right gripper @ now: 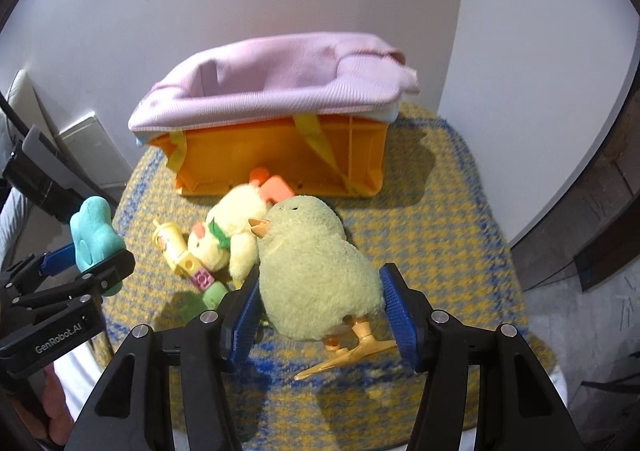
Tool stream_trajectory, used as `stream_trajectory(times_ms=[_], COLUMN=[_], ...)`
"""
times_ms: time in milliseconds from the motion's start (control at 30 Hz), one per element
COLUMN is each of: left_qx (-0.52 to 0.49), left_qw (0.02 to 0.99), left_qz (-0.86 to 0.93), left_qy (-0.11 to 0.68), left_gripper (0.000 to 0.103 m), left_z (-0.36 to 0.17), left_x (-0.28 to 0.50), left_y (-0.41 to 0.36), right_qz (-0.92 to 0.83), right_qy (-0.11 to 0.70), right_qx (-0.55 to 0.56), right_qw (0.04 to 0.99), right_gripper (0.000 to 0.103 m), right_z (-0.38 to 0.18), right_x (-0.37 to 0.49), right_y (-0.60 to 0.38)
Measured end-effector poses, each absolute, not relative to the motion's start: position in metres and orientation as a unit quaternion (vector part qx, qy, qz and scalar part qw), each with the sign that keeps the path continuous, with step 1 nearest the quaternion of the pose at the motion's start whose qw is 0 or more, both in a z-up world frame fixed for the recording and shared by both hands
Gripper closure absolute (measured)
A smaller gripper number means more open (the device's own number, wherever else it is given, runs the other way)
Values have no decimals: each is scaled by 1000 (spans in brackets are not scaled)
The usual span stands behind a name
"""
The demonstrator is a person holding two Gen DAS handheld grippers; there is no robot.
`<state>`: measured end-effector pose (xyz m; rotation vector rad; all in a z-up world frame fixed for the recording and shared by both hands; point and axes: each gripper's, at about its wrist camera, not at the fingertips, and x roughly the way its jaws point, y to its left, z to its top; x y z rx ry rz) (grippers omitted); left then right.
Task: Organize objects
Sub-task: 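Lift the teal star with the left tool while the right tool carries the chick over the basket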
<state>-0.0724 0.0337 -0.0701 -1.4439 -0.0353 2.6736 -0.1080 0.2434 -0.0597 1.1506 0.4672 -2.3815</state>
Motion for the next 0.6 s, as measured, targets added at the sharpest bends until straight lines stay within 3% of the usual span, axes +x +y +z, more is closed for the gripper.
stream_trajectory(times_ms=[600], left_qx=[-436], left_qw=[50], left_qz=[898], left_qy=[-4], left_gripper=[29], left_z=[-19], left_x=[-92], left_y=[40], right_qz=[-884], right_qy=[161], right_qx=[370], right_qw=[236], right_gripper=[46], right_z=[-14], right_x=[-113], right_y=[240])
